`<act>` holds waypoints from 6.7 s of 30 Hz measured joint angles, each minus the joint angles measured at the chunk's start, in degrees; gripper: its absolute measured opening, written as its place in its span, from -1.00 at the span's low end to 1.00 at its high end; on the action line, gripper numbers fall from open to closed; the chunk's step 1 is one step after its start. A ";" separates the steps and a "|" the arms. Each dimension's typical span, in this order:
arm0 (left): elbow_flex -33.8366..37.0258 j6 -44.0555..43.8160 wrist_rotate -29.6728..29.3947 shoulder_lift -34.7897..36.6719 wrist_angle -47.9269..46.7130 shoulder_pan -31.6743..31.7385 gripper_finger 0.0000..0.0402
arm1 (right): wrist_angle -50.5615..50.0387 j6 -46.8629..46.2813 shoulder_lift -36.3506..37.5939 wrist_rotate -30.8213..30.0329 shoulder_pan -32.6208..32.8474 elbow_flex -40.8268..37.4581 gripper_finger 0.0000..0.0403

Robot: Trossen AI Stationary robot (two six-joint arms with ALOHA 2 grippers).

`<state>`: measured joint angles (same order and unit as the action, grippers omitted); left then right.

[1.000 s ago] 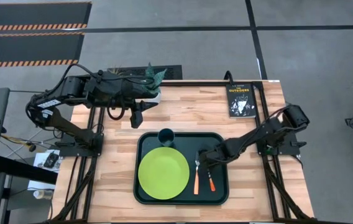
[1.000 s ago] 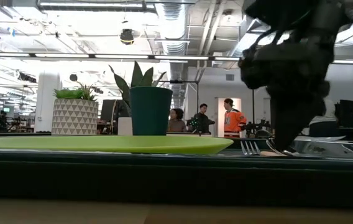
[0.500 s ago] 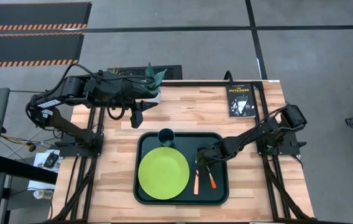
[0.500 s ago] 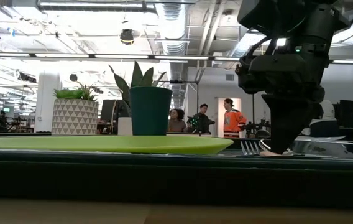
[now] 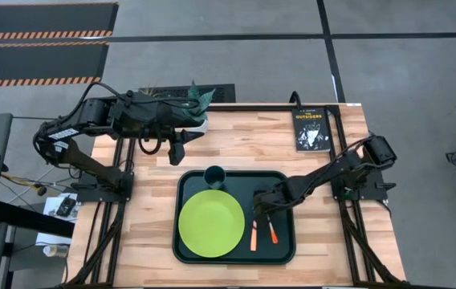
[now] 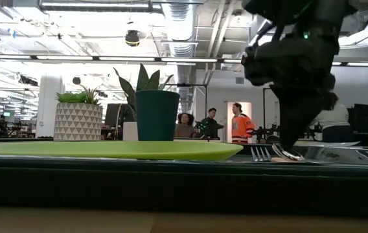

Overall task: Pick and place plate/cup/fork/spoon on tray
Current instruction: Put the orange spoon on the black serving tray to the right of the orange fork, then adjust the black tray, then adjust the orange fork, then return to Home Position

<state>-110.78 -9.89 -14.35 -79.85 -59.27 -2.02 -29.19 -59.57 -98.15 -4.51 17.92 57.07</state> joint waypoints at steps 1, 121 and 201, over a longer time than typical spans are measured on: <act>0.00 0.01 -0.02 0.00 0.00 0.00 -0.38 | -1.09 0.50 0.00 -0.02 0.09 0.77 -0.96; 72.43 -43.25 -5.97 27.65 29.70 -12.20 -0.38 | 1.31 -0.82 -6.73 0.28 3.87 6.36 -0.97; 91.82 -11.25 6.46 78.16 53.78 -11.25 -0.38 | 25.82 33.00 98.03 -27.58 -16.67 -44.26 -0.85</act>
<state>-18.96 -21.14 -7.89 -1.69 -5.48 -13.27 -3.37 -26.57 -0.11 -32.09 1.25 12.81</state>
